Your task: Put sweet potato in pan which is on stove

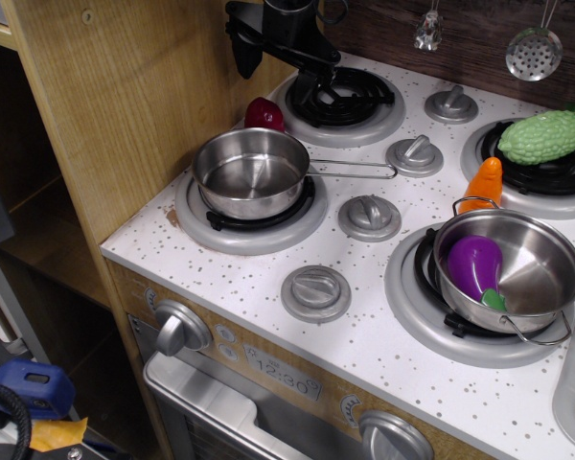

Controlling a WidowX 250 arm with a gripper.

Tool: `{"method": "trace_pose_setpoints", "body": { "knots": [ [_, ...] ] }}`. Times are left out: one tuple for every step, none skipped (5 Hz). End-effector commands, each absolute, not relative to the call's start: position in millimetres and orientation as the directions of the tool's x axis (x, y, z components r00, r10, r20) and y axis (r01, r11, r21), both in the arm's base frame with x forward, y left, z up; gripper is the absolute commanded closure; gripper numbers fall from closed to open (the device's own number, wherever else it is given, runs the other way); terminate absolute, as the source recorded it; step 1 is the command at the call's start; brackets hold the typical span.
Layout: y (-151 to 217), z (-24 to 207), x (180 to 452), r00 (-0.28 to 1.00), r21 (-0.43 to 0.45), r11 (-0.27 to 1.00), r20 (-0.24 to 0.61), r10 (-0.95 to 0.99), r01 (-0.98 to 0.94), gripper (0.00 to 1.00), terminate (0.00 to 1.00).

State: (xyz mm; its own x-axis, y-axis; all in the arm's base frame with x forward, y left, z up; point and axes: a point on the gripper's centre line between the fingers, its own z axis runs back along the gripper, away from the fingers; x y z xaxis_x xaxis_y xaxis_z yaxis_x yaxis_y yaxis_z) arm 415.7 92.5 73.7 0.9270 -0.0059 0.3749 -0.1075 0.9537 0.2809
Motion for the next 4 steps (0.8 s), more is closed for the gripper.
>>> {"method": "trace_pose_setpoints", "body": {
  "knots": [
    [92.5, 73.7, 415.7, 0.927, 0.281, 0.954, 0.375, -0.006, -0.108, 0.0, 0.0],
    [97.0, 64.5, 418.2, 0.924, 0.279, 0.954, 0.383, -0.005, -0.11, 0.0, 0.0],
    [102.8, 54.9, 419.0, 0.923, 0.284, 0.952, 0.384, -0.008, -0.11, 0.0, 0.0],
    [108.9, 44.3, 418.3, 0.921, 0.285, 0.951, 0.39, -0.002, -0.119, 0.0, 0.0]
  ]
}}
